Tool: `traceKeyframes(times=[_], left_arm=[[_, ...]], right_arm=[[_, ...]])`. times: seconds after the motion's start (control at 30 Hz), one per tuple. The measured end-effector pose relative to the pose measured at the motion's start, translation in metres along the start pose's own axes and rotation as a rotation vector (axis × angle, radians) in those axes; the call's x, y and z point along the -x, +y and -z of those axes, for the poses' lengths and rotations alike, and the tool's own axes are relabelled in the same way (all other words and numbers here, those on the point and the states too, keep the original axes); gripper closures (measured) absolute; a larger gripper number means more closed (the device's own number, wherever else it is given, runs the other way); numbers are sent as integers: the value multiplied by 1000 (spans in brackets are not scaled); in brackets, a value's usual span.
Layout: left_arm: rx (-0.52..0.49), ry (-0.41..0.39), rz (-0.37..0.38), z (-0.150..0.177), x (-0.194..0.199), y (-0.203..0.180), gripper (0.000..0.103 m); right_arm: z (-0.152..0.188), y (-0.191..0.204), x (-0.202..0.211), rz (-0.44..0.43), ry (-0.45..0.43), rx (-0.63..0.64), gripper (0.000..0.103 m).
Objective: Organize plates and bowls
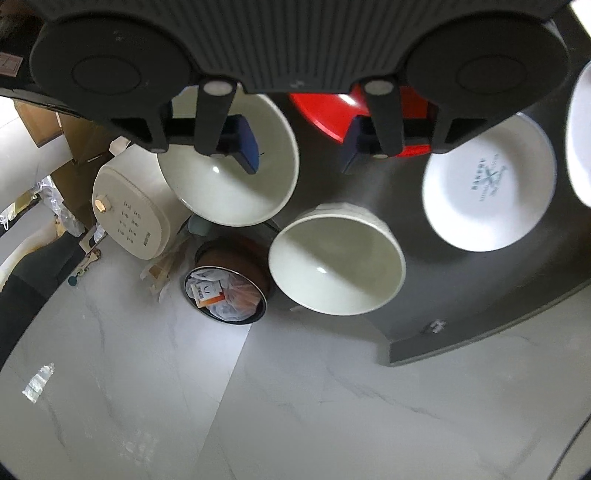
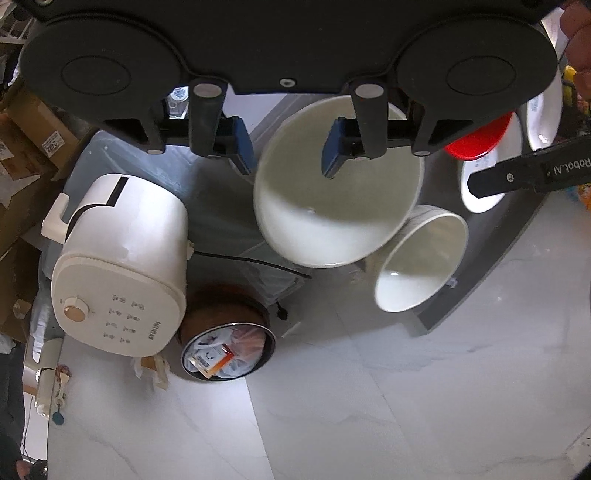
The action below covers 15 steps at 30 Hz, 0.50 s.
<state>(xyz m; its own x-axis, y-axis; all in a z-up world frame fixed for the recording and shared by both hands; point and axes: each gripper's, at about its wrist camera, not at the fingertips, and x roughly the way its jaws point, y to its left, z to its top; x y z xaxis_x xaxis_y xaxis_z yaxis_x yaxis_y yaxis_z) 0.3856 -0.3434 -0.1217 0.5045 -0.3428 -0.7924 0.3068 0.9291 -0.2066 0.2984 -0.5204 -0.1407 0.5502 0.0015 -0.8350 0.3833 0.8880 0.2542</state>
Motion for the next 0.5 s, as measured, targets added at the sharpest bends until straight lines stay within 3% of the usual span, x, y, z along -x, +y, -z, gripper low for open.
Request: traceKeyframes(times=[0.1, 0.17, 0.4, 0.5], left_arm=[[-23, -2, 4, -4, -15, -5, 58], [-15, 21, 5, -6, -28, -6, 64], [23, 115, 1, -6, -74, -6, 69], [36, 145, -62, -7, -87, -10, 76]], right_arm=[[-2, -7, -10, -3, 17, -7, 68], [-2, -10, -17, 2, 29, -3, 69], [-1, -15, -40, -3, 75, 1, 70], [-3, -17, -45, 9, 87, -10, 75]])
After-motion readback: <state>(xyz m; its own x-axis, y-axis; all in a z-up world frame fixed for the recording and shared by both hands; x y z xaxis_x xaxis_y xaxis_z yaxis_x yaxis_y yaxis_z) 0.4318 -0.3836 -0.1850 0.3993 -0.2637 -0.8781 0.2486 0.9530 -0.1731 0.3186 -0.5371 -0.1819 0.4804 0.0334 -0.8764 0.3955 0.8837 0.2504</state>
